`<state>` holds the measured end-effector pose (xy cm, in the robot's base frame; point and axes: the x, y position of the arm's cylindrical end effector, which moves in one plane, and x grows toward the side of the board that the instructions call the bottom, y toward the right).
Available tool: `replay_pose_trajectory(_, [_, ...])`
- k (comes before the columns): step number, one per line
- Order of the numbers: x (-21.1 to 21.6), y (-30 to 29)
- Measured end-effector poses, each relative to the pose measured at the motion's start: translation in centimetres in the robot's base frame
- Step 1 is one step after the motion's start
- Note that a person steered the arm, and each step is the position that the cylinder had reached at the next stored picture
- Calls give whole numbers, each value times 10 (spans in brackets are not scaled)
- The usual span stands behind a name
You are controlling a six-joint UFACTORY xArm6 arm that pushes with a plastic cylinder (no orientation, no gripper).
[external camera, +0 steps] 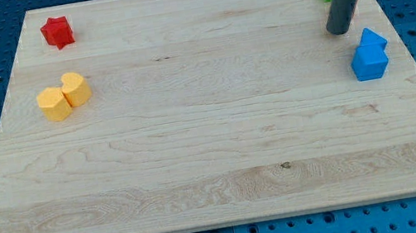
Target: Slide the red circle to the bottom of green star
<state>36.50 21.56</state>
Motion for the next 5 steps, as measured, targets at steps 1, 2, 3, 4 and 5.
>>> replay_pose_trajectory(1, [5,18])
replay_pose_trajectory(2, [3,33])
replay_pose_trajectory(3, [0,33])
replay_pose_trajectory(4, [-12,33])
replay_pose_trajectory(5, [-14,33])
